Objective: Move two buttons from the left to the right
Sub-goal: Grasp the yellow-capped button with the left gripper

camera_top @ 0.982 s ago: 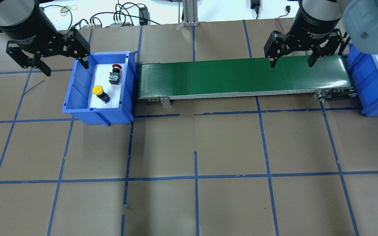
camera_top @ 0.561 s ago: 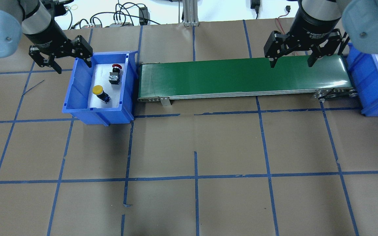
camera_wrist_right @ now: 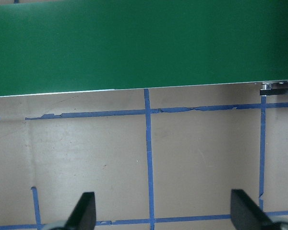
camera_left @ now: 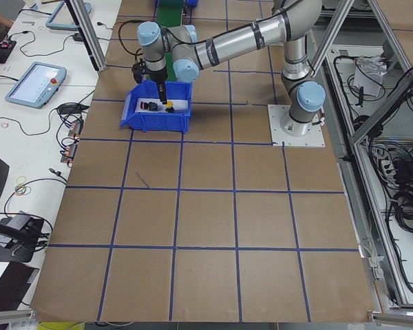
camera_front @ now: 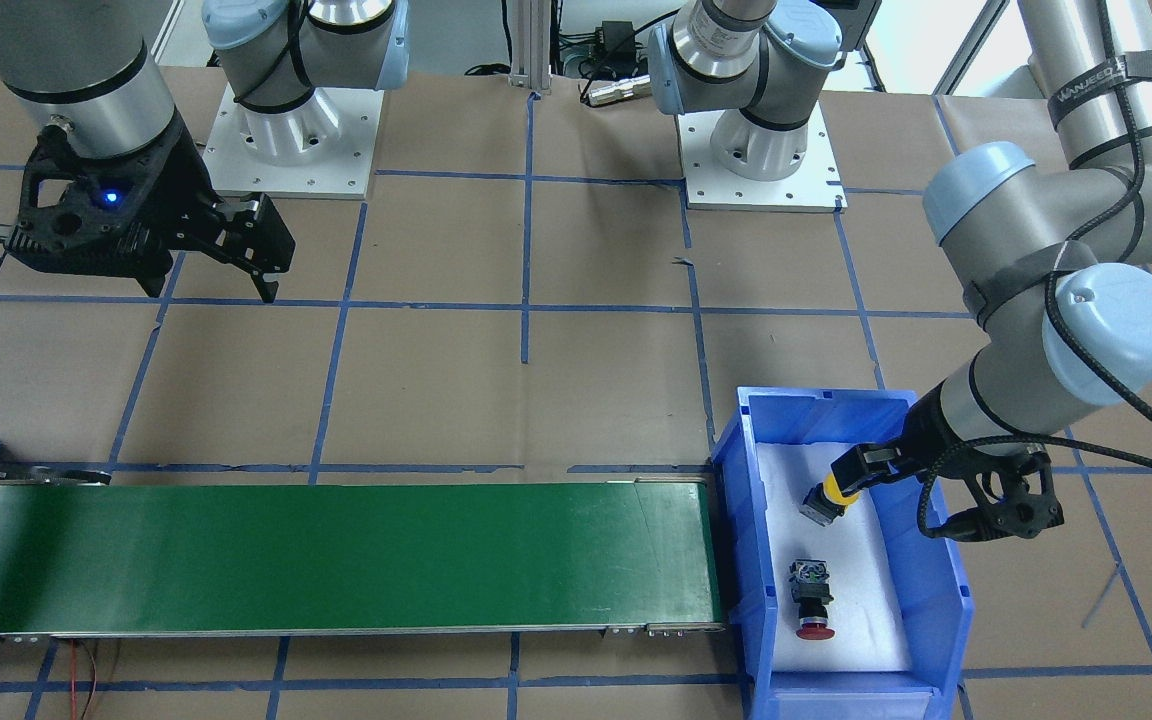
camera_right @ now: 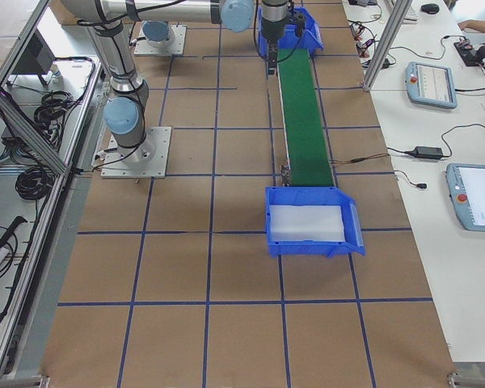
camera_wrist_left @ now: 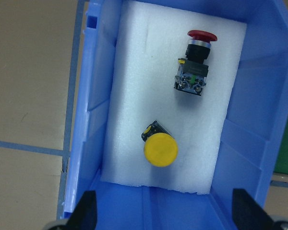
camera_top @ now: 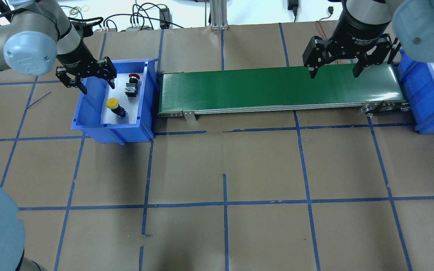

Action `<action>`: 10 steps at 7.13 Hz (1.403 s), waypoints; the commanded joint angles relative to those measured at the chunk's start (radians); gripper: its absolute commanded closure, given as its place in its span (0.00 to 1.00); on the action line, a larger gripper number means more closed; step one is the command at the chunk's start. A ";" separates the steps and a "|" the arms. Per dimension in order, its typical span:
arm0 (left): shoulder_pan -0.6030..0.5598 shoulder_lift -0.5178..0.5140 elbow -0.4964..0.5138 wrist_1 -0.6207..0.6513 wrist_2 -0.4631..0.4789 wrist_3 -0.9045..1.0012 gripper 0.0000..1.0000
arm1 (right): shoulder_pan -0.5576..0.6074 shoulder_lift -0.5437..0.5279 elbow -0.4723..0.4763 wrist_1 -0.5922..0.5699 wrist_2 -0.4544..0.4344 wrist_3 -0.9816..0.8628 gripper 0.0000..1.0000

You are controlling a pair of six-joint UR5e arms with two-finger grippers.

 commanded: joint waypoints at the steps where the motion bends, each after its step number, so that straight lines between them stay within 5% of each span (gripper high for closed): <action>1: -0.004 -0.004 -0.035 0.019 0.001 -0.001 0.11 | 0.000 0.000 0.001 0.000 0.000 0.000 0.00; 4: -0.027 0.001 -0.117 0.120 0.008 0.002 0.10 | 0.000 0.000 0.001 0.000 0.000 0.000 0.00; 10: -0.027 -0.022 -0.117 0.179 -0.003 0.013 0.09 | 0.000 0.000 0.005 -0.052 -0.018 -0.015 0.00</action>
